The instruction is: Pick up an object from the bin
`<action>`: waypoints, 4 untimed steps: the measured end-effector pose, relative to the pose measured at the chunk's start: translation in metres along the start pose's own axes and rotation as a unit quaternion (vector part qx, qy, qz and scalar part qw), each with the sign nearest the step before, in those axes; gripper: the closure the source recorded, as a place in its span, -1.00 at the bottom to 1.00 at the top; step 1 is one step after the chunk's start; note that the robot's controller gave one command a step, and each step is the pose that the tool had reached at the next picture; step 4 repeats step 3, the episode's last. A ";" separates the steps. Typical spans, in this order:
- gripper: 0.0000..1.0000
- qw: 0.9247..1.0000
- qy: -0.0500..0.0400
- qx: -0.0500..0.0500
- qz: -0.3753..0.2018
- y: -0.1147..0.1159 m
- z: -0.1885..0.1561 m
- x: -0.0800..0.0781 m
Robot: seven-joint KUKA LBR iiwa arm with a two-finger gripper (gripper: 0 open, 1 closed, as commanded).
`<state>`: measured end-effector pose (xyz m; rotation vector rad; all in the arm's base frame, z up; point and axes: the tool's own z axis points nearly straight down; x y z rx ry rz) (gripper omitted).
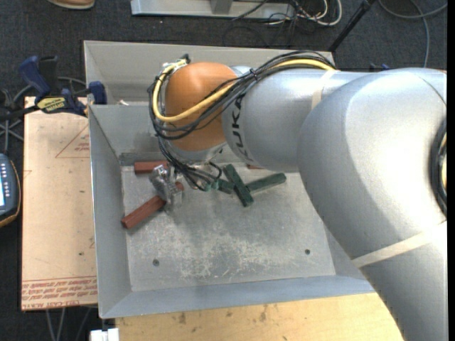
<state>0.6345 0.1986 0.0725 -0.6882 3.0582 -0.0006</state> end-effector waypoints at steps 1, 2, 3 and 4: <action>1.00 0.999 -0.002 0.000 -0.040 0.007 -0.126 0.020; 1.00 0.998 -0.003 0.000 -0.067 0.025 -0.273 0.029; 1.00 0.985 0.003 -0.002 -0.171 -0.010 -0.245 0.059; 1.00 0.985 0.003 -0.002 -0.171 -0.010 -0.245 0.059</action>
Offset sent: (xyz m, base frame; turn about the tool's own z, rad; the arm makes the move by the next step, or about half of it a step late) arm -0.0236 -0.0039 0.1203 -0.0833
